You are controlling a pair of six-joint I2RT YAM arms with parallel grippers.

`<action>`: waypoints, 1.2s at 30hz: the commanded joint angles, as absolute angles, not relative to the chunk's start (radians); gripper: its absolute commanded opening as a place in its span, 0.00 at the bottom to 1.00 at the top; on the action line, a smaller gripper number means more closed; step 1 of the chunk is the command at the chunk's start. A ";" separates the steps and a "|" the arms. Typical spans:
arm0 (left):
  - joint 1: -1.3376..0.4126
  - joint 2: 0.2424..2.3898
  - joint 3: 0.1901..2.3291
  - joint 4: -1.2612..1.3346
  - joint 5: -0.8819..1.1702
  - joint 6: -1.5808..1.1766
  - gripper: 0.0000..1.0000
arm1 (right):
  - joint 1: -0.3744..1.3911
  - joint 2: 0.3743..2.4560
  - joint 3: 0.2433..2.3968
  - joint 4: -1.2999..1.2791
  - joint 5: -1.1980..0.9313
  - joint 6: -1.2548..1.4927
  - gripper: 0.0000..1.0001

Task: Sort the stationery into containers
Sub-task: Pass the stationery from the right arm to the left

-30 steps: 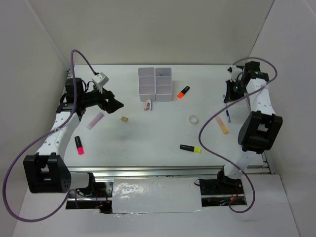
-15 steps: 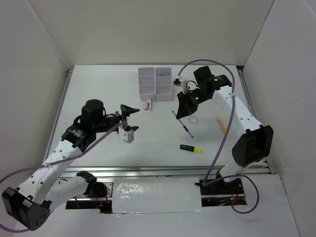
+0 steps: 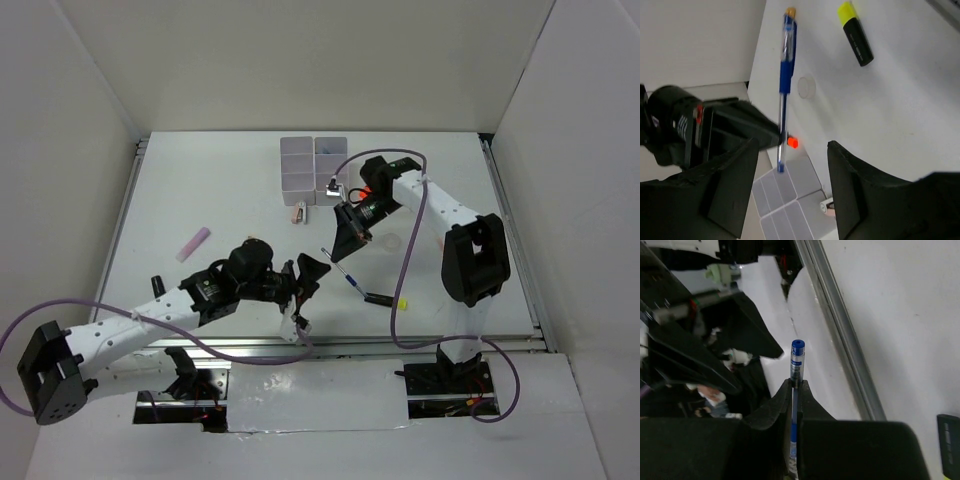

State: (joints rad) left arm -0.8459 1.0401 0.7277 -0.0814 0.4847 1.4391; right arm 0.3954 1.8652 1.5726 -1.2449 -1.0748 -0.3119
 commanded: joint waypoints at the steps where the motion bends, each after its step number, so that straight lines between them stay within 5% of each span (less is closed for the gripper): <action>1: -0.913 1.080 0.765 0.046 0.428 1.476 0.69 | 0.387 1.882 1.588 -1.174 -1.164 -0.142 0.00; 12: -1.115 1.213 0.868 0.049 0.194 1.382 0.72 | 0.376 1.833 1.535 -1.005 -0.990 0.155 0.00; 23: -1.158 1.347 1.038 -0.146 0.110 1.345 0.54 | 0.367 1.799 1.528 -0.986 -0.870 0.235 0.00; 36: -1.160 1.262 1.022 -0.233 0.123 1.325 0.68 | 0.333 1.795 1.528 -0.996 -0.854 0.213 0.00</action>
